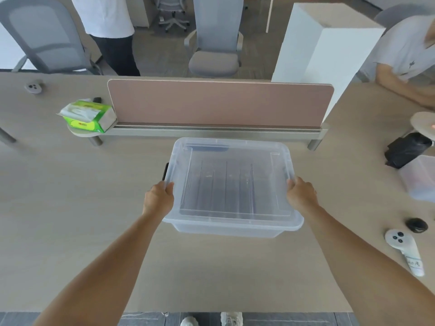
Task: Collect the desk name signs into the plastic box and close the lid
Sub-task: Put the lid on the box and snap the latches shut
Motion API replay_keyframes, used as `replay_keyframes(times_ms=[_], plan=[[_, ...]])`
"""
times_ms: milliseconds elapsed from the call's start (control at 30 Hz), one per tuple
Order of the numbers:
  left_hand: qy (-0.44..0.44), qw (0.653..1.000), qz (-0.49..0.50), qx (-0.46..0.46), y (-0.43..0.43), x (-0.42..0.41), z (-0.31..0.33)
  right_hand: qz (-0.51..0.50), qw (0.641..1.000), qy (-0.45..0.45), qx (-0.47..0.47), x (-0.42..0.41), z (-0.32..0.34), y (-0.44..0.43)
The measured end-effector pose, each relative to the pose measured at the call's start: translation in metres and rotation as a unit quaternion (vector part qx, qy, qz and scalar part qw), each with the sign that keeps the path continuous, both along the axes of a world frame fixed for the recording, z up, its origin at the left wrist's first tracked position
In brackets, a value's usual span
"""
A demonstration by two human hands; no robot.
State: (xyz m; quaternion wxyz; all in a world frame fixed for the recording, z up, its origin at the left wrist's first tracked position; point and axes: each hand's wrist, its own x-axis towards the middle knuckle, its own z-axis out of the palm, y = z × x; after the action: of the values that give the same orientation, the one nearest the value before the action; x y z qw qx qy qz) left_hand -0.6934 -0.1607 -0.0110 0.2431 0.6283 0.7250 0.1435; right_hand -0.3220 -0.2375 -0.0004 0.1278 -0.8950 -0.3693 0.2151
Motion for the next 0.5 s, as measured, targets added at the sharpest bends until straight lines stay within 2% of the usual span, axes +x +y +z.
replay_keyframes(times_ms=[100,333,500], plan=[[-0.025,1.0,0.017,-0.003,-0.002,0.001,-0.005,-0.017,1.0,0.005,-0.021,-0.001,-0.001,0.001],[-0.077,0.992,0.062,-0.075,0.022,0.009,0.01,-0.016,0.998,0.056,-0.01,0.007,-0.002,0.011],[-0.094,0.975,0.144,-0.143,0.047,0.016,0.001,-0.08,0.982,0.172,0.019,0.013,0.002,0.022]])
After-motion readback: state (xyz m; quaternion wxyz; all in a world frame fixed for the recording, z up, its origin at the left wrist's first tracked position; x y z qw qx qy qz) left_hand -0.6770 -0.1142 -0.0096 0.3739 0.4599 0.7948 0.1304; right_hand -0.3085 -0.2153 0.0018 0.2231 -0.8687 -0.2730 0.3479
